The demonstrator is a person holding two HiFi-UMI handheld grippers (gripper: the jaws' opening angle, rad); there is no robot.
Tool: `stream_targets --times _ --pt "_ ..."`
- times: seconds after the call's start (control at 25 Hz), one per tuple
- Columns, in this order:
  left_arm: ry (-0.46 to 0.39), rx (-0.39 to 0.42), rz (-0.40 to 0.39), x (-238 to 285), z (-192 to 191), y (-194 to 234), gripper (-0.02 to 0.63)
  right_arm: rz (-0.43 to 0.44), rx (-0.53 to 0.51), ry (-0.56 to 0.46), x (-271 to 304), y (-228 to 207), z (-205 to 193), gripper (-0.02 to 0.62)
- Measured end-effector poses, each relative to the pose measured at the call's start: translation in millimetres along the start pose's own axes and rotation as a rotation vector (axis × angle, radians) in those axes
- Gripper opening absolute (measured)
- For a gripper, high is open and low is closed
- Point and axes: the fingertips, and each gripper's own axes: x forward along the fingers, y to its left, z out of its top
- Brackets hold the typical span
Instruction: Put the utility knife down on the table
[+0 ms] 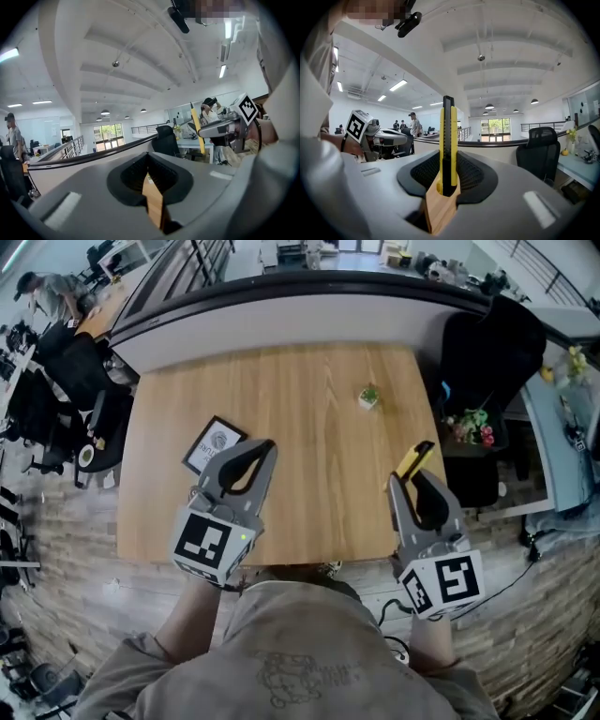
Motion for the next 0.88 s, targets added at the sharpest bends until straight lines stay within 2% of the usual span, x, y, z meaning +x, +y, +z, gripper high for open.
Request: stream_targets --times 0.44,0.68,0.88 --pt "0.012 -0.022 0.022 -28 -21 47 0.0 0.031 0.02 0.06 35 38 -9 0.12" --pt "0.063 -0.048 0.012 -17 -49 73 0.0 0.034 -0.025 0.141 79 37 -23 0.12" --pt "0.124 -0.076 0.004 6 -83 90 0.0 0.071 -0.008 0.243 131 29 -53 0.12"
